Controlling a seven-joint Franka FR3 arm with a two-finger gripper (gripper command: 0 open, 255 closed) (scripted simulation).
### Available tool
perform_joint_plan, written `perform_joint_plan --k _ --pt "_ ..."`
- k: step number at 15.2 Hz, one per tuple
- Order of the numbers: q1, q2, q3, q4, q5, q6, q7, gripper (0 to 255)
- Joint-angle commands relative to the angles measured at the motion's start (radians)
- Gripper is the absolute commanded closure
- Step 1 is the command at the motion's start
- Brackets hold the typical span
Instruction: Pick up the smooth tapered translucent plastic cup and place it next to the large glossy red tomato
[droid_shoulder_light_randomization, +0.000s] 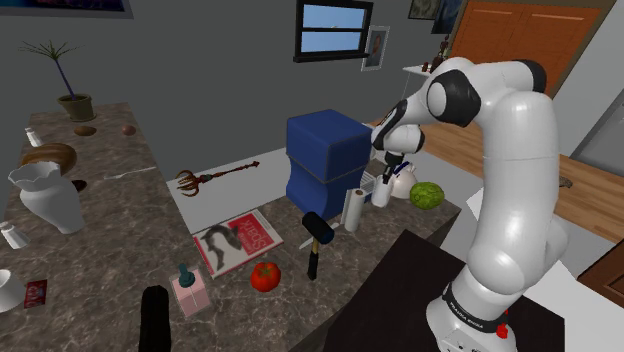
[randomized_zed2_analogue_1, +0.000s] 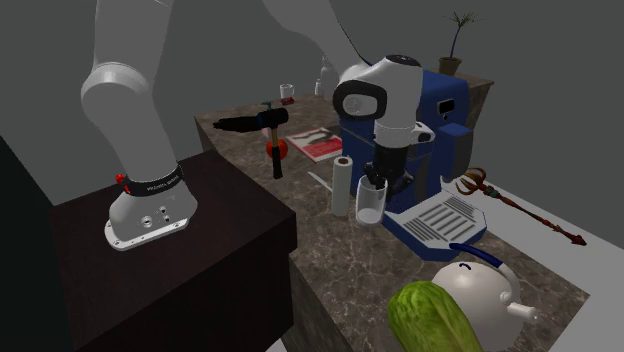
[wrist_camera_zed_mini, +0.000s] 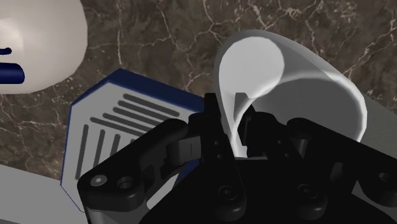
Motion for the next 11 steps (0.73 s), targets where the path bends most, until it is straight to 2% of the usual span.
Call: perform_joint_plan --k 1,11 --pt "0.008 -0.017 -0.012 0.005 -0.015 -0.021 0.011 255" --pt "0.050 -0.121 -0.068 0.009 -0.097 -0.119 0.066 255"
